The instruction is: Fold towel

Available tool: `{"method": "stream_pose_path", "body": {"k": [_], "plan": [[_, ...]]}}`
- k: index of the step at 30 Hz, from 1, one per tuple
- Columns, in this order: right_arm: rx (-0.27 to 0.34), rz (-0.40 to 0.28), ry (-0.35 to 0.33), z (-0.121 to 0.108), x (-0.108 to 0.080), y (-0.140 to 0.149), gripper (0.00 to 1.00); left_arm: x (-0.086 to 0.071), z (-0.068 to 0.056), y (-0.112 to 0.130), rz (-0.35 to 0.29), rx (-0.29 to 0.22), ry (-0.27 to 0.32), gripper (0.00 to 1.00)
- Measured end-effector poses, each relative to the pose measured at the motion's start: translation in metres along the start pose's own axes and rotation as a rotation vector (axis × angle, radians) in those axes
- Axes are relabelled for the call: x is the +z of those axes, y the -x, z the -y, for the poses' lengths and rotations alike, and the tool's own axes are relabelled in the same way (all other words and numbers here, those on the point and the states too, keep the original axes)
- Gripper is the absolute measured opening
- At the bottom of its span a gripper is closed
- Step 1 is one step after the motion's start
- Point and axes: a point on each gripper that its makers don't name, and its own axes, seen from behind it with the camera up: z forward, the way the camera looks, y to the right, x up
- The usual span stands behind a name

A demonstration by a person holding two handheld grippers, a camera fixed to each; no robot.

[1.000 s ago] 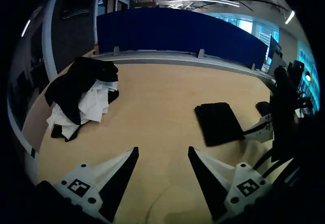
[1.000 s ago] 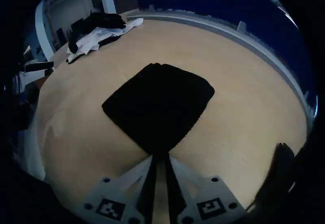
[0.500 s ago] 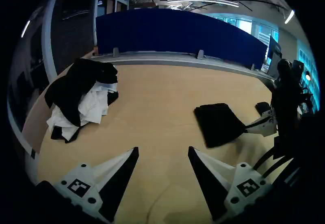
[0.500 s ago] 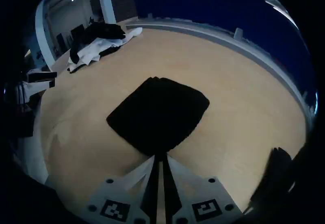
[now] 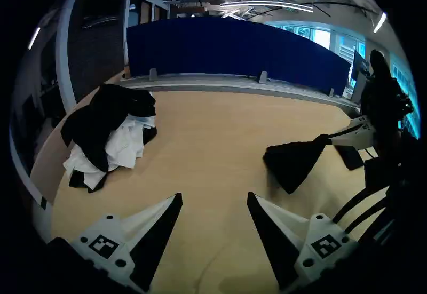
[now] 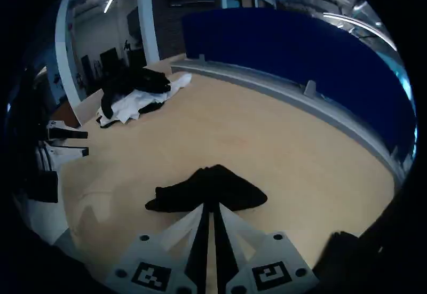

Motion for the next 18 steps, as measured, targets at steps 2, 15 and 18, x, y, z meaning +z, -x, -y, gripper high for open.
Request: {"method": "stream_pose_path", "body": {"k": [2,15,18], "plan": [[-0.008,-0.021,0.001,-0.002,-0.006,-0.014,0.06,-0.001,0.000,-0.002,-0.005,0.000,0.000,0.90],[-0.051,-0.109,0.035,-0.020,-0.046,-0.073,0.06,-0.008,0.000,-0.011,-0.031,0.000,0.002,0.90],[-0.056,-0.113,0.045,-0.025,-0.053,-0.075,0.06,-0.009,-0.001,-0.012,-0.034,0.002,0.003,0.90]]}}
